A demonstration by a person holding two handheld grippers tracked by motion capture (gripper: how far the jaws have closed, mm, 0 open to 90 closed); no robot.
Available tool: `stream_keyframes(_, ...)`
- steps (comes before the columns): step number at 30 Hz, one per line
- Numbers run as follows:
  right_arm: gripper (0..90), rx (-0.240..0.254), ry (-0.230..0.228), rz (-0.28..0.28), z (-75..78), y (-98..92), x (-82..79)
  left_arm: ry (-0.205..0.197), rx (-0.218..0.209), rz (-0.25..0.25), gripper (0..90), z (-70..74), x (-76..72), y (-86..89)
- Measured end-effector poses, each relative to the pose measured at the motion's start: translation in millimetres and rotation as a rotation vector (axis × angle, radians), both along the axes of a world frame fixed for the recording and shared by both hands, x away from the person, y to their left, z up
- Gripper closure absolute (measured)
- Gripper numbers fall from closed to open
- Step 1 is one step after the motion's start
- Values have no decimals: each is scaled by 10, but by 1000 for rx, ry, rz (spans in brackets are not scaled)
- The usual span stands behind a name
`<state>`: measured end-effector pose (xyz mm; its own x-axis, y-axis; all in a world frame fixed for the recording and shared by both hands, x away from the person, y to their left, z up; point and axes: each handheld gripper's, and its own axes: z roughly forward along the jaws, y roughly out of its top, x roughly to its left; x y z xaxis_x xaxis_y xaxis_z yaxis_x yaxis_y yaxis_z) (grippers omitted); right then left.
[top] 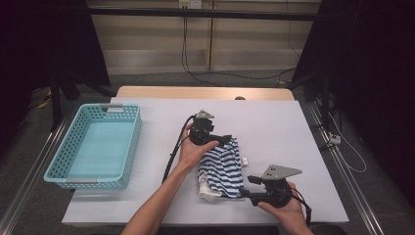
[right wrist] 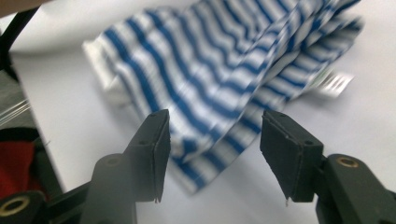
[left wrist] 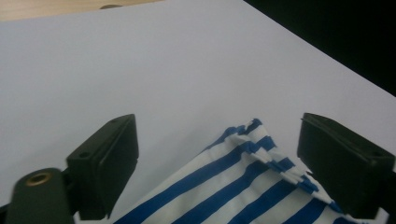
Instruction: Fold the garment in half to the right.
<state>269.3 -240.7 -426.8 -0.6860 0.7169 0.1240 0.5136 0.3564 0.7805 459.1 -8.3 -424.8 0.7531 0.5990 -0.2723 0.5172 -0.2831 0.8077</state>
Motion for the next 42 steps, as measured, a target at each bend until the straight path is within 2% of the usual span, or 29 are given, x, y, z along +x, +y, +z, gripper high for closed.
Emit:
stream_keyframes(4,425,11,-38,-25,100,-12,165,-30,31,-12,42,-12,-51,122)
stream_keyframes(5,432,9,-45,-31,120,-15,210,-34,31,-2,42,-24,-70,155)
stream_keyframes(8,449,12,-64,-47,169,-9,345,-10,13,9,49,-40,-93,263)
stream_keyframes(10,467,7,-77,-50,212,8,435,-18,16,27,52,-38,-113,330)
stream_keyframes(11,471,9,-85,-55,236,21,480,-29,32,25,52,-30,-116,370)
stream_keyframes(12,483,10,-93,-53,257,35,533,-35,25,33,54,-27,-122,393)
stream_keyframes(14,505,-11,-101,-43,291,73,645,-54,35,61,59,-24,-129,444)
stream_keyframes(15,512,-32,-111,-40,296,95,700,-48,28,64,60,-32,-134,462)
stream_keyframes(18,549,-34,-102,-43,272,138,861,-41,40,76,60,-72,-142,533)
stream_keyframes(19,549,-34,-102,-43,272,138,861,-41,40,76,60,-72,-142,533)
stream_keyframes(20,559,-40,-97,-53,252,164,967,-36,57,64,61,-88,-141,589)
stream_keyframes(22,560,-57,-95,-61,242,190,1049,-46,91,44,60,-85,-152,648)
stream_keyframes(23,559,-62,-94,-67,235,205,1099,-46,91,44,60,-85,-152,648)
stream_keyframes(24,562,-66,-87,-65,225,224,1166,-38,58,72,60,-112,-184,659)
stream_keyframes(25,562,-66,-87,-65,225,224,1166,-38,58,72,60,-112,-184,659)
stream_keyframes(26,566,-86,-80,-72,208,269,1264,-46,110,49,60,-122,-189,715)
stream_keyframes(27,564,-98,-81,-71,200,286,1301,-37,86,74,61,-141,-193,711)
stream_keyframes(28,559,-106,-72,-78,191,315,1341,-36,114,52,60,-144,-170,744)
stream_keyframes(30,559,-135,-63,-84,167,366,1414,-46,122,91,82,-141,-142,749)
stream_keyframes(31,561,-140,-64,-84,154,384,1448,-43,85,133,91,-157,-137,713)
stream_keyframes(32,562,-146,-56,-91,142,402,1475,-44,114,112,93,-160,-114,725)
stream_keyframes(33,566,-158,-53,-93,129,413,1505,-42,122,110,94,-168,-111,710)
stream_keyframes(34,569,-161,-49,-91,112,418,1532,-37,104,129,101,-188,-119,665)
stream_keyframes(35,589,-157,-42,-89,93,418,1552,-53,148,94,104,-196,-104,667)
stream_keyframes(36,614,-160,-31,-98,74,422,1557,-39,145,93,105,-211,-98,633)
stream_keyframes(37,627,-171,-34,-99,56,414,1566,-24,119,107,105,-223,-98,592)
stream_keyframes(39,672,-168,-28,-112,37,388,1569,-18,121,120,115,-228,-84,541)
stream_keyframes(40,733,-166,-35,-131,37,375,1556,-36,146,111,115,-223,-63,529)
stream_keyframes(42,803,-154,-34,-136,34,336,1542,-36,161,112,115,-217,-45,495)
